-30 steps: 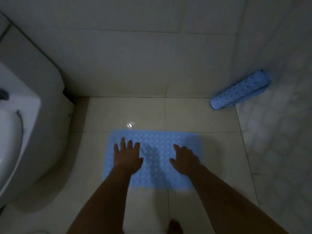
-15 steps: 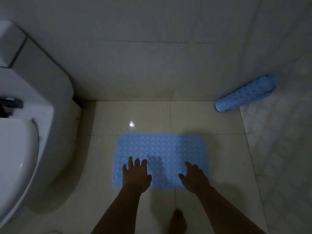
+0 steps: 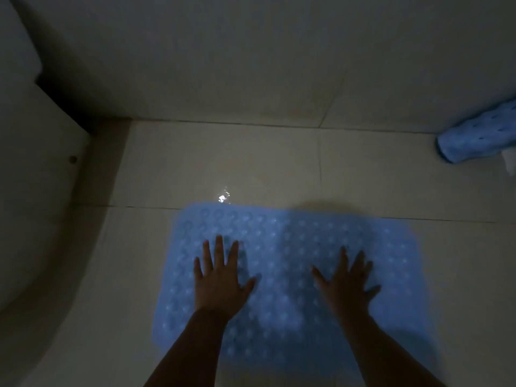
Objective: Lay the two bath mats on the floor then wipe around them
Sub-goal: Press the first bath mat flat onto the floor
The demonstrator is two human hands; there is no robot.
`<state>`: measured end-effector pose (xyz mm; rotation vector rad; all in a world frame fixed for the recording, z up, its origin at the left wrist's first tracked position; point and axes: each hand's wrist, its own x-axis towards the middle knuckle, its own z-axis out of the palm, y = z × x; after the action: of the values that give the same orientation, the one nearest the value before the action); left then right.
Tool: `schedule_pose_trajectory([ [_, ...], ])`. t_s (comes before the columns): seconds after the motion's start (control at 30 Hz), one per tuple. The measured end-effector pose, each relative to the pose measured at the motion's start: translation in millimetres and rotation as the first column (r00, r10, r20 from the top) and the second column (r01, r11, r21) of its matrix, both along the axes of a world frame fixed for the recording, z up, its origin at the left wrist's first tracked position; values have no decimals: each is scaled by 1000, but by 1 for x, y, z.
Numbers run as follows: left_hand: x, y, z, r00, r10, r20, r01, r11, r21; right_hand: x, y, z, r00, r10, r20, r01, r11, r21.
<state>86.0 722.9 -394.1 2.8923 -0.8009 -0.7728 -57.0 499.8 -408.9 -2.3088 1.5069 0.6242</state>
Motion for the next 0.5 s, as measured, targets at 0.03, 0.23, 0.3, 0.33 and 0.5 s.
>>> schedule_pose_trajectory([
  [0.03,8,2,-23,998,-9,67,13,999,-47,5,-4,-22,999,-14,32,16,999,-48],
  [0.23,52,0,-103,977,-75,202,92,993,-76,36,4,-105,979,-79,187,118,970,-211],
  [0.3,56,-2,-112,975,-68,213,86,993,-78,38,5,-112,974,-73,214,128,957,-260],
  [0.33,57,-3,-115,972,-62,227,83,993,-83,40,3,-113,972,-63,225,125,953,-277],
  [0.5,70,-12,-117,967,-13,254,39,995,-95,66,-17,-111,982,-50,184,93,967,-237],
])
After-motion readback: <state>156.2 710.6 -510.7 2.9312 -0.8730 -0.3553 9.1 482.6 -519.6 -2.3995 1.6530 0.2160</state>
